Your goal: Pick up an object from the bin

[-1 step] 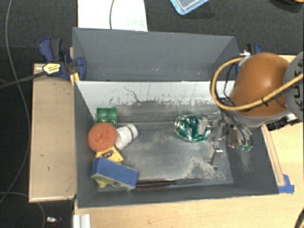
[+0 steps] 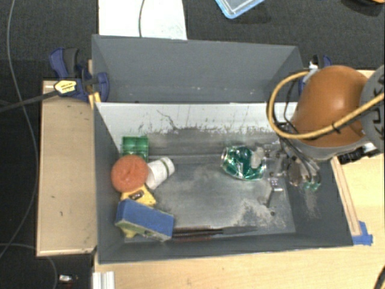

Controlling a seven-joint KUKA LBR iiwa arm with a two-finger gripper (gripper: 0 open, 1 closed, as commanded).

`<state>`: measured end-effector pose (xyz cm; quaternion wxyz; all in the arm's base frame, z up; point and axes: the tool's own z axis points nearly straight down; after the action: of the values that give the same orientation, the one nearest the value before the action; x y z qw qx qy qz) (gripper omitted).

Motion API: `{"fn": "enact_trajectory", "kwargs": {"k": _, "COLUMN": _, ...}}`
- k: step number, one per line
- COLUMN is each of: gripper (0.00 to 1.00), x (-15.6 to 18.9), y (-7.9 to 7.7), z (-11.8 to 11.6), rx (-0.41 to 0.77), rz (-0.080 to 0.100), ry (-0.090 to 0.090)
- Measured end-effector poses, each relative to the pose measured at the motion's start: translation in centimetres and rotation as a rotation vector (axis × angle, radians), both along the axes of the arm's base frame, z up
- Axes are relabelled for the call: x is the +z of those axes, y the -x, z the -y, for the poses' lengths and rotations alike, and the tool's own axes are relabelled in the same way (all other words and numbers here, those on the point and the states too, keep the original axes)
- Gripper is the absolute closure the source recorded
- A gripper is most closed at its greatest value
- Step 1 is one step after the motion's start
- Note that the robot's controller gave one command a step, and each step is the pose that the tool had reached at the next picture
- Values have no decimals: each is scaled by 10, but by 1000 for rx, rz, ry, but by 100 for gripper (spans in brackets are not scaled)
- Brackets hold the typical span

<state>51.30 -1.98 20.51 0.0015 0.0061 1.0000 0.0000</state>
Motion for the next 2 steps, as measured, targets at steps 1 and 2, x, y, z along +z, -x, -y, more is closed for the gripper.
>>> {"fn": "enact_trajectory", "kwargs": {"k": 1, "gripper": 0, "x": -24, "y": -43, "z": 6, "rx": -67, "rz": 5, "ry": -1}}
{"fn": "enact_trajectory", "kwargs": {"k": 2, "gripper": 0, "x": -37, "y": -66, "z": 6, "rx": -123, "rz": 4, "ry": -1}}
